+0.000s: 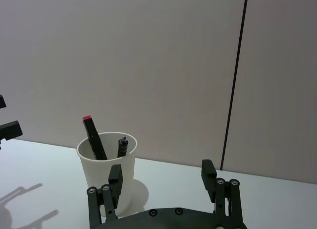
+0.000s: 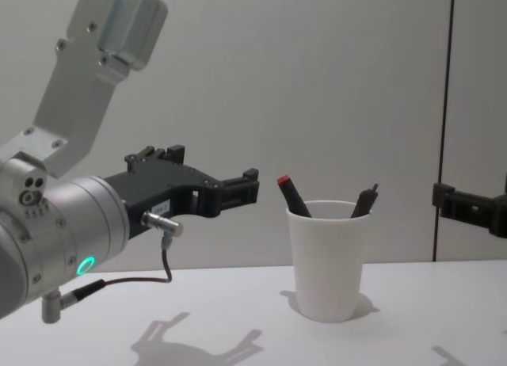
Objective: Place the pen into the pen holder.
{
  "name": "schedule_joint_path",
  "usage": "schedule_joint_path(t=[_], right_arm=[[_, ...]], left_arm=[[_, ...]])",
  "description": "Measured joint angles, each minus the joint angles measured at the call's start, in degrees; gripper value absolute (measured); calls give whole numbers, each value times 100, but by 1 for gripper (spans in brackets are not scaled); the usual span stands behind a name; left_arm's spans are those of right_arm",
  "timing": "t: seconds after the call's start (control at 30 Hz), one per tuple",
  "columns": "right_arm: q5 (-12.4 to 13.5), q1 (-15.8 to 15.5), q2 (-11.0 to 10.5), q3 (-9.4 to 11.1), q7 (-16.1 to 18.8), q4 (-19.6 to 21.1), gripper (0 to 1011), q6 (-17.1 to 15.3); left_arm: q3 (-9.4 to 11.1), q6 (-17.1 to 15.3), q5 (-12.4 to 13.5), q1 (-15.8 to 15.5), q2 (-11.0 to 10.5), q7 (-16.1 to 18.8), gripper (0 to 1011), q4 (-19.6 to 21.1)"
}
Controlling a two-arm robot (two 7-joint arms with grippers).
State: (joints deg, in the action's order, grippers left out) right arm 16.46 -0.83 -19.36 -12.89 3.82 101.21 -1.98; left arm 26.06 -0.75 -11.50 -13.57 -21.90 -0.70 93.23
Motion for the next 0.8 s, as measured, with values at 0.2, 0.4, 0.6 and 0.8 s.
schedule_joint_path(t=[0.2, 0.4, 0.6, 0.8], right_arm=[[0, -1, 3, 0, 0, 2, 1001, 0], [0, -1, 3, -2, 0, 2, 1001, 1], [0, -1, 3, -5, 0, 2, 1001, 4], [0, -1, 3, -5, 0, 2, 1001, 4]], left_arm=[[0, 0, 2, -2, 0, 6, 1001, 0], [0, 0, 2, -2, 1, 8, 1001, 0], [-2, -2, 2, -2, 1, 8, 1001, 0], [-4, -4, 2, -2, 1, 8, 1001, -2]])
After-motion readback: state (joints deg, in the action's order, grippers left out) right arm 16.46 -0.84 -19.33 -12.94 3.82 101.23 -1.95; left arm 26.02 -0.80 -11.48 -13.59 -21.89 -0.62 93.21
